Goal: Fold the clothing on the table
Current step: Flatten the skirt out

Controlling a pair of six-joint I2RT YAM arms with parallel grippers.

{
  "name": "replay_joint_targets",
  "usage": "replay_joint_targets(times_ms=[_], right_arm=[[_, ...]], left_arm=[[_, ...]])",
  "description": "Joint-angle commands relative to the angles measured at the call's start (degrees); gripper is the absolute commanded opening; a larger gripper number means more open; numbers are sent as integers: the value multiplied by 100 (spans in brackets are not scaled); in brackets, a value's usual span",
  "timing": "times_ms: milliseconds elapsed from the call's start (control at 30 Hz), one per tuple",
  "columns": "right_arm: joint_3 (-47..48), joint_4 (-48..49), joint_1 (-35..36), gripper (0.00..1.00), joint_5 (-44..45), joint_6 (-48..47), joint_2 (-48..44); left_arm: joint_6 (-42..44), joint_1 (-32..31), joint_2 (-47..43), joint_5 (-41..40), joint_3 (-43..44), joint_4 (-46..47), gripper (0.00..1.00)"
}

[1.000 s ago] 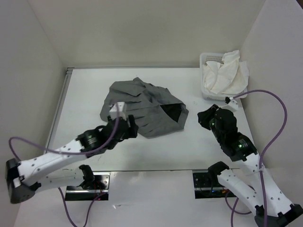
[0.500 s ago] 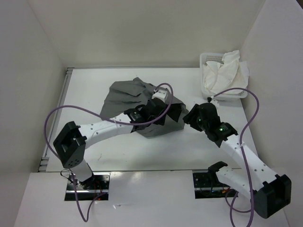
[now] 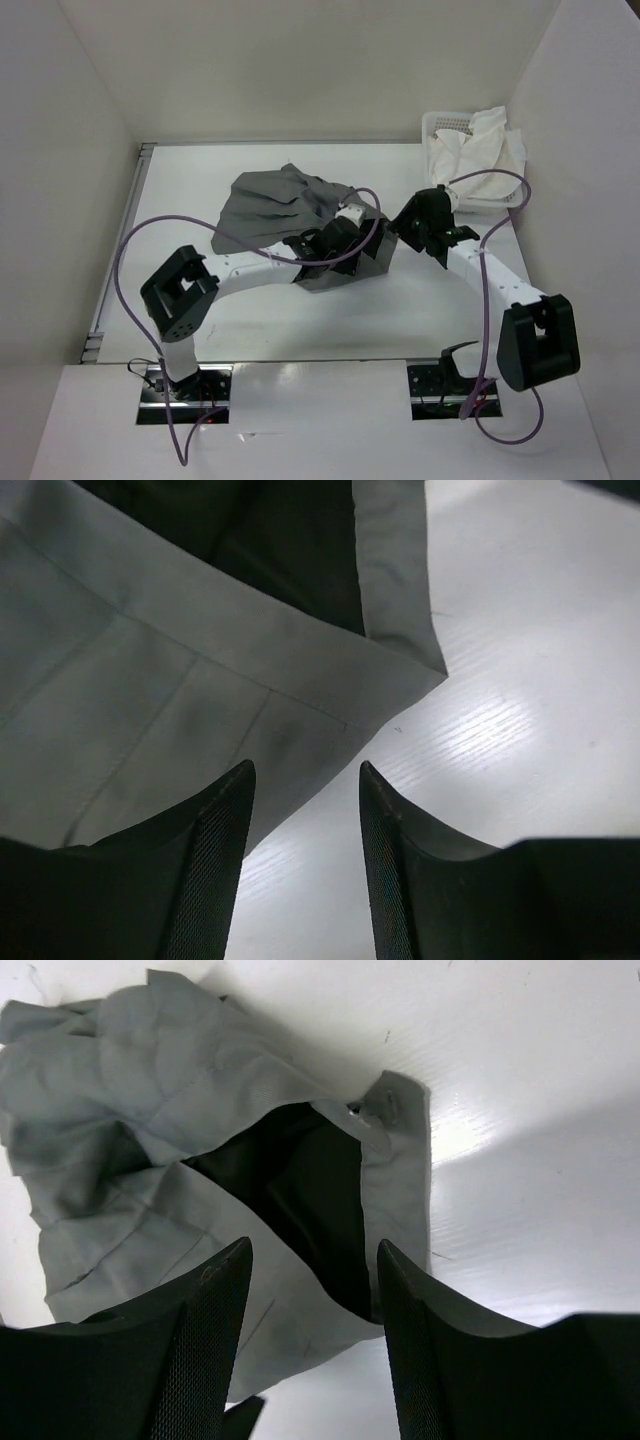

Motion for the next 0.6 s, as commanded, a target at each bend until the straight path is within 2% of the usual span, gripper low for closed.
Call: replay_joint_targets(times_ms=[0, 167, 267, 333, 400, 467, 567], right_arm=[[412, 582, -181, 59, -339, -82, 274], [483, 467, -252, 59, -543, -258, 65], [326, 467, -252, 59, -464, -310, -278], [263, 467, -252, 59, -464, -310, -357], [211, 467, -252, 59, -464, -310, -358], [211, 467, -252, 59, -551, -310, -166], [211, 520, -252, 59, -692, -310, -42]], left_arm=[[-444, -138, 483, 227, 95, 452, 53], [-901, -201, 975, -273, 561, 321, 54], [-1190, -201, 1037, -633, 773, 57, 69], [-1296, -201, 984, -844, 913, -119, 71], [-1411, -201, 984, -1134, 1124, -390, 83], [-1411, -201, 1142, -1276, 1326, -602, 89], [-1411, -201, 1432, -1435, 1581, -962, 90]])
